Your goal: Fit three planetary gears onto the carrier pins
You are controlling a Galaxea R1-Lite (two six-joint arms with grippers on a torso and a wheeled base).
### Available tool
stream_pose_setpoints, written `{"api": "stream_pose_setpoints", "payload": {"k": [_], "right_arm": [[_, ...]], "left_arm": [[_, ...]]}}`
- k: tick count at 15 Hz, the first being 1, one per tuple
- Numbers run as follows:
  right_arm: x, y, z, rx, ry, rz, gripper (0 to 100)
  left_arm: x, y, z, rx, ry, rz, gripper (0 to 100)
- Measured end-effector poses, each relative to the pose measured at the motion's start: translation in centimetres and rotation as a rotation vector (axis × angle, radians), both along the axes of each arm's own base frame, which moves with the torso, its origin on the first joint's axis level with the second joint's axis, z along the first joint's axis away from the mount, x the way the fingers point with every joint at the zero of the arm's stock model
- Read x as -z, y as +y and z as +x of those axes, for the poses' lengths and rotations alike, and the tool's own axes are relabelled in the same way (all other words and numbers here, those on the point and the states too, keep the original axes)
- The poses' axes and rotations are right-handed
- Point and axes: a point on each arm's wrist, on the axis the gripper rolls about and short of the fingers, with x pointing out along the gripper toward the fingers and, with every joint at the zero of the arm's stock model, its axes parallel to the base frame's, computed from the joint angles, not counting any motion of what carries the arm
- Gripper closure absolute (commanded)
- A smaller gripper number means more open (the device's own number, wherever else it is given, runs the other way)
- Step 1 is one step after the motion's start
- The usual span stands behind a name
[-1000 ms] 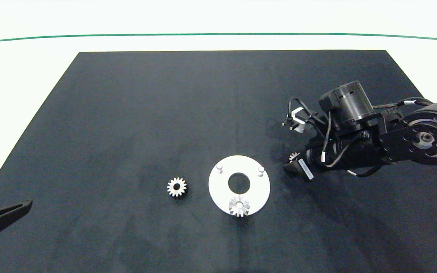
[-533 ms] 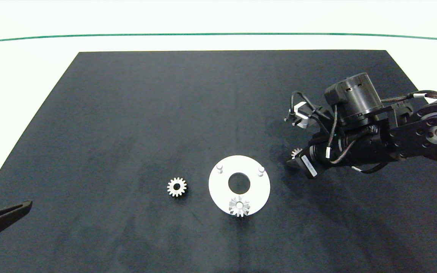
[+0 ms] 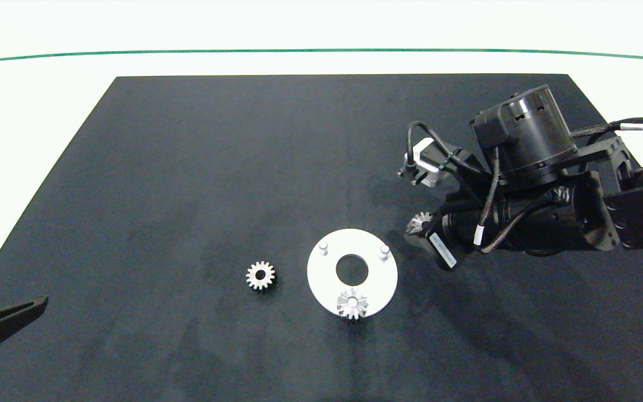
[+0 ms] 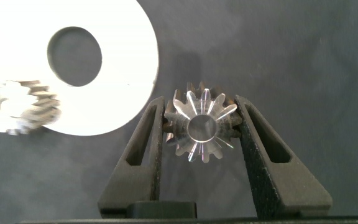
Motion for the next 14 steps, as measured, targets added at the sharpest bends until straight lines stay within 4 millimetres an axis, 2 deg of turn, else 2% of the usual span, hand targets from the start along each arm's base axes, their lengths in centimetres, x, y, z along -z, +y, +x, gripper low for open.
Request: {"api": "stream_pose_setpoints", "payload": {"k": [4, 14], "right_arm": [[0.0, 1.6, -1.0, -0.056, 0.034, -0.032, 99], [1.1, 3.2, -0.2, -0.076, 0.057, -0.049, 99]], "left_arm": [[0.0, 0.0, 0.0, 0.001, -0.001, 0.000, 0], [0.0, 0.0, 0.0, 0.000, 0.000, 0.000, 0]]}}
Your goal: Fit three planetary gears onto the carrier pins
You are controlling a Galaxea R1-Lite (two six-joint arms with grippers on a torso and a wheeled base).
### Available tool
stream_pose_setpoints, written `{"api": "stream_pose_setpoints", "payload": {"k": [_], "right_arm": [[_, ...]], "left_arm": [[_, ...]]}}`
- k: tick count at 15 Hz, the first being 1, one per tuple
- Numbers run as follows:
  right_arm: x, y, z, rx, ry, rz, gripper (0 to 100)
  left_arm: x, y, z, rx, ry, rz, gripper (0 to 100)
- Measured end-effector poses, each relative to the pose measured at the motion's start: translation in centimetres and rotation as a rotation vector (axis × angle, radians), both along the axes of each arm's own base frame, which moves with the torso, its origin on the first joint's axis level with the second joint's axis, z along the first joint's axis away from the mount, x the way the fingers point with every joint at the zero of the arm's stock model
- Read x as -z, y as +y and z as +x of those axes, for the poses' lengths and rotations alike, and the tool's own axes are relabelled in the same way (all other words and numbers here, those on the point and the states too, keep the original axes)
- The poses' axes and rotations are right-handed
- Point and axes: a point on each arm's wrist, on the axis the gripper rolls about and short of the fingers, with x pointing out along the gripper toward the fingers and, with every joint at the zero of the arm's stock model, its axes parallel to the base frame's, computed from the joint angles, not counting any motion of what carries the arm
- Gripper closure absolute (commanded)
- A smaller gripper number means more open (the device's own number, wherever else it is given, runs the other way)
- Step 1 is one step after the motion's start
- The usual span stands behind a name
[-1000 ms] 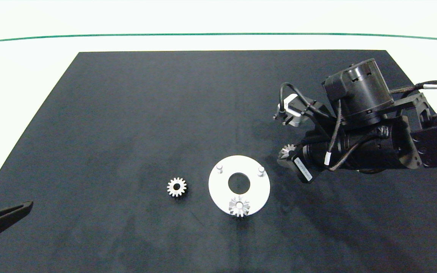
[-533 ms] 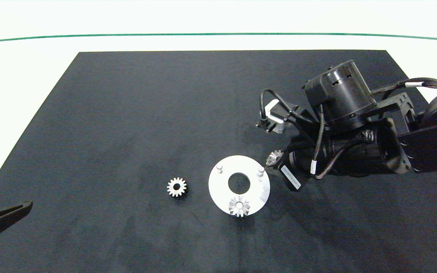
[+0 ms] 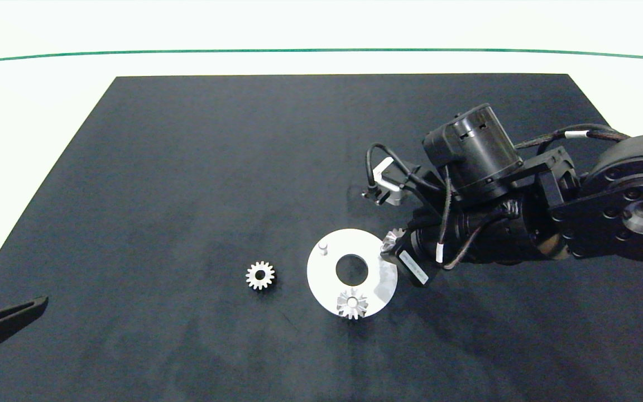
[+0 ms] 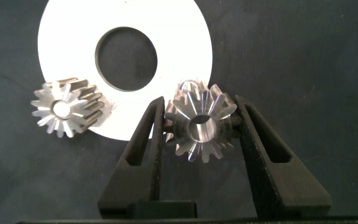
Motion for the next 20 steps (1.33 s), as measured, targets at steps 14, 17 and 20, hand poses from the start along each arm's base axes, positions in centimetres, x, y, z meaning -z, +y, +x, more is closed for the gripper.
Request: {"api": "stream_pose_setpoints", "payload": {"k": [14, 17, 20], "right_arm": [[0.9, 1.4, 0.7, -0.019, 0.013, -0.013, 99], [1.0, 1.4, 0.8, -0.015, 0.015, -0.015, 99], [1.0, 1.3, 0.9, -0.012, 0.016, -0.015, 99]], "left_arm": [[0.0, 0.0, 0.0, 0.003, -0.001, 0.006, 0], [0.0, 0.0, 0.0, 0.003, -0.002, 0.006, 0], [0.1, 0.0, 0.0, 0.003, -0.001, 0.006, 0]]}}
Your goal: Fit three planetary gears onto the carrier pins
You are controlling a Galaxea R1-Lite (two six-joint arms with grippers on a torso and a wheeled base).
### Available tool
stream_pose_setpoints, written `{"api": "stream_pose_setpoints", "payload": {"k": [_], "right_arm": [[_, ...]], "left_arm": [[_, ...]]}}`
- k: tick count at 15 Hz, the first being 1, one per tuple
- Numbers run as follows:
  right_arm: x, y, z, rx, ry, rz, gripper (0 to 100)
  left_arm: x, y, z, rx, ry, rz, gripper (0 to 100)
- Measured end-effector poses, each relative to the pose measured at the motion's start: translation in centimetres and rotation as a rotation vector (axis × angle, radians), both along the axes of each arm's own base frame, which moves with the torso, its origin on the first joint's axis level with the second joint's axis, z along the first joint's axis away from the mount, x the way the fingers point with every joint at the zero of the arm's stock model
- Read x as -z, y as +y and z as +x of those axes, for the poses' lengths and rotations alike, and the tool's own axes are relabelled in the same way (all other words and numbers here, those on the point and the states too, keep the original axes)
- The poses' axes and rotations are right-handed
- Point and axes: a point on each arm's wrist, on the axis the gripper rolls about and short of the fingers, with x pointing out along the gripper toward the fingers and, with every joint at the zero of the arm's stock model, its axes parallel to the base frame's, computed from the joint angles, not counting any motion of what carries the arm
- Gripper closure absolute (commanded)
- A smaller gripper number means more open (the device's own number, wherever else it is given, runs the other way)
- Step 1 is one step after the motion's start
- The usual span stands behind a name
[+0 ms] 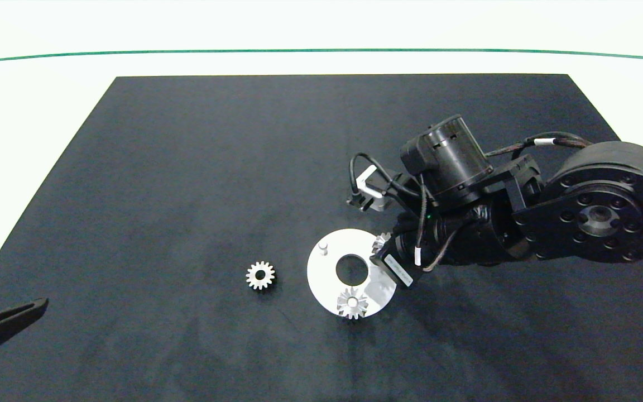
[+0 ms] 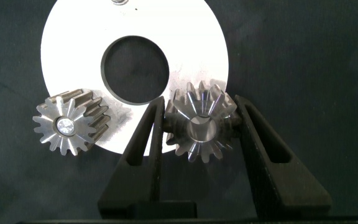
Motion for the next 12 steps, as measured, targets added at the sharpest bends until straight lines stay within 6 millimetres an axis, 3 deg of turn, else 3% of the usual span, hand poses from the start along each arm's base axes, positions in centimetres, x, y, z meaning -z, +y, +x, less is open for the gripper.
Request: {"api": "stream_pose_setpoints", "payload": {"k": [11, 12], "right_arm": [[0.20, 0.09, 0.50, 0.007, 0.001, 0.000, 99], [0.22, 0.11, 0.50, 0.007, 0.001, -0.001, 0]], "left_arm": [[0.05, 0.00, 0.01, 0.000, 0.002, 0.001, 0], [0.05, 0.00, 0.01, 0.000, 0.002, 0.001, 0]]}}
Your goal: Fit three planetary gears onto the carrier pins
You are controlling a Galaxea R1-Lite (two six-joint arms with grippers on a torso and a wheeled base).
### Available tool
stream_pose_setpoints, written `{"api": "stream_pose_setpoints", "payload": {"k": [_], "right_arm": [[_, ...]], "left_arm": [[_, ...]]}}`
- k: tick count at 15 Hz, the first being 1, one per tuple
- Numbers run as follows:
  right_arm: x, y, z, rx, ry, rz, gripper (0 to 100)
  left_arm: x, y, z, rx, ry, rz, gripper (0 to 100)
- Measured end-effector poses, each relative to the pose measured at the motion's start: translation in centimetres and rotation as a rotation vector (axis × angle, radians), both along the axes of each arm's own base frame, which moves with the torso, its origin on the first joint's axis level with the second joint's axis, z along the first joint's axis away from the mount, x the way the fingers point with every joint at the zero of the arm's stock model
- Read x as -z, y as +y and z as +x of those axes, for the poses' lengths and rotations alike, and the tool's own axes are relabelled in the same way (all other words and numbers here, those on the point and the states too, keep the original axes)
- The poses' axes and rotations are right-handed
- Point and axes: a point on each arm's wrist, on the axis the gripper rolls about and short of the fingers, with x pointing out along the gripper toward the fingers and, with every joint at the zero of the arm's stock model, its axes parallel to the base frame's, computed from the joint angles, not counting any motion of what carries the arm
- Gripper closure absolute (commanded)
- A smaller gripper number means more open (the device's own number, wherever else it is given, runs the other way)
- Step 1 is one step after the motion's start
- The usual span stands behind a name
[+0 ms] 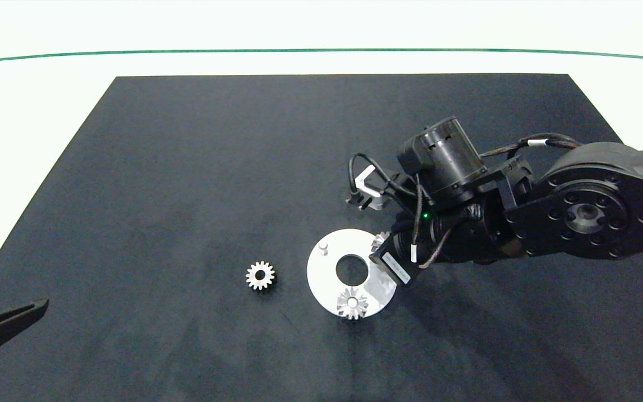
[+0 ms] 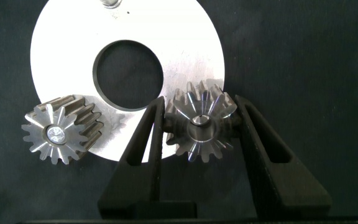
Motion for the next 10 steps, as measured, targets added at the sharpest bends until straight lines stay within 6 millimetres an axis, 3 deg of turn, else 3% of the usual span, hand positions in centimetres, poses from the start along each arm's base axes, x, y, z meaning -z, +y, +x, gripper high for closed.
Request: {"api": "stream_pose_setpoints", "payload": {"k": [10], "right_arm": [[0.12, -0.14, -0.16, 0.002, 0.009, -0.001, 0]], "left_arm": [[-0.04, 0.01, -0.02, 0.000, -0.002, -0.001, 0]]}}
